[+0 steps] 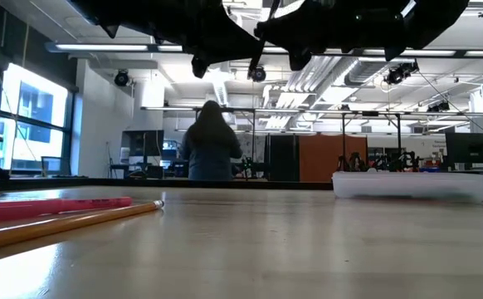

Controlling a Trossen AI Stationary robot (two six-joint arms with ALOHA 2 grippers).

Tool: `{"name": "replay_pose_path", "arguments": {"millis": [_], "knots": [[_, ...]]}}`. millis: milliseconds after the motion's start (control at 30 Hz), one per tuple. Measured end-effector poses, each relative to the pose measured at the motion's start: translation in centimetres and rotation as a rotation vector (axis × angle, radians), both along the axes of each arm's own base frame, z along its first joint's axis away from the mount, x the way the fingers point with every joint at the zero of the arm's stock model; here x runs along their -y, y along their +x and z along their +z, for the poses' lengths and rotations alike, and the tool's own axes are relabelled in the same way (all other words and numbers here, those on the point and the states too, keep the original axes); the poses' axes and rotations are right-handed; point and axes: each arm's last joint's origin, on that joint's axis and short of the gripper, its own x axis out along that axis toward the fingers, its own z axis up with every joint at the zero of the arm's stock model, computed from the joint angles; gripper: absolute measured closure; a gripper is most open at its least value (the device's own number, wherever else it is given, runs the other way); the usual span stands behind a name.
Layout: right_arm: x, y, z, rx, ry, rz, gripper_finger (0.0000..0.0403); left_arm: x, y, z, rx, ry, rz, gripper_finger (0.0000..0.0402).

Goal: Pick & place school supplies into a supply box
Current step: Put the black pen into the pink supply box

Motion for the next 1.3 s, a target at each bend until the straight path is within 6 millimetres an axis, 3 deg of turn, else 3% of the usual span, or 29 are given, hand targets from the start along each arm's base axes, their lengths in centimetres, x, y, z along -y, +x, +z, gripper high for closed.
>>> {"name": "replay_pose_path", "arguments": {"millis": [233,500,700,867,1300], "knots": [[0.5,-0.3,-1.9,-0.203,-0.017,-0.198,0.0377,-0.4,-0.1,-0.2,-0.024,0.024,0.105,0.022],[1.9,-3.5,-3.3,-0.513,-0.087,-0.774,0.0385,-0.5,-0.4,-1.2,-0.133,0.044,0.154,0.0217],[1.8,-6.4,-0.7,-0.658,0.042,-0.794,0.0383,-0.5,-0.6,-1.5,-0.162,0.019,0.161,0.0218],[2.4,-8.2,0.1,-0.872,0.14,-0.903,0.0383,-0.5,-0.6,-1.5,-0.161,0.008,0.164,0.0218],[5.6,-8.8,-4.8,-1.303,0.28,-0.945,0.038,-0.4,-0.6,-1.6,-0.164,-0.06,0.167,0.0218]]}}
